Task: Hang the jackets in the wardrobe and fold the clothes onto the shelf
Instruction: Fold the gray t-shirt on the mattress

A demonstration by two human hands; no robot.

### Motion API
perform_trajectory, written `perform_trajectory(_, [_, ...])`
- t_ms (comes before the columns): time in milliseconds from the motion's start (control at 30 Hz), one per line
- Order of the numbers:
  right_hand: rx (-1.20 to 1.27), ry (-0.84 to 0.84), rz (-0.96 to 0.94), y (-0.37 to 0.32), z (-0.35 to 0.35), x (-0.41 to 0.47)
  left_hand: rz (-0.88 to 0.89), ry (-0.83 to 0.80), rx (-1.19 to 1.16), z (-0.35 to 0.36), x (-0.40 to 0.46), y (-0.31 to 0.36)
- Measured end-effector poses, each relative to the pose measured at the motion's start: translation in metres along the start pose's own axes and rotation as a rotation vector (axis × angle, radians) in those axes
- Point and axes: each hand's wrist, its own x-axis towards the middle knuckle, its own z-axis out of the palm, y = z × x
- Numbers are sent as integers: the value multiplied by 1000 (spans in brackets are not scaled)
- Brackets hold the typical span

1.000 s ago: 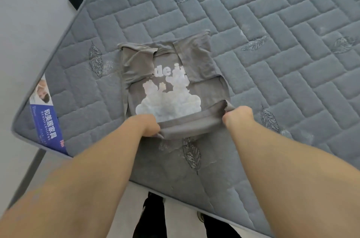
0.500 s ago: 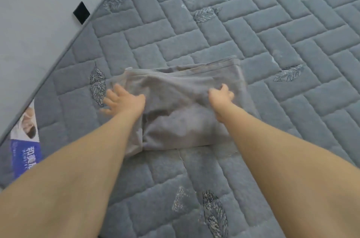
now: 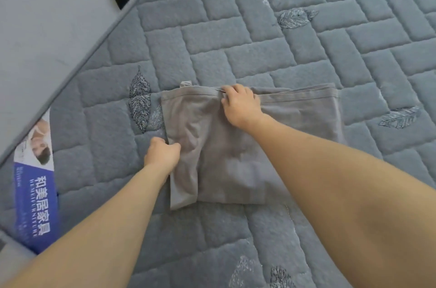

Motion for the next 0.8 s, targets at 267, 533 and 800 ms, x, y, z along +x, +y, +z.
perform_trajectory(267, [-144, -147, -46, -20, 9, 41, 136, -126, 75, 7, 1, -14])
perform_trajectory(533, [-216, 129, -92, -36, -18, 48, 124, -169, 119, 0, -5, -10])
perform_trajectory(800, [5, -140, 25, -56, -3, 63, 128, -2, -399, -29, 11, -31])
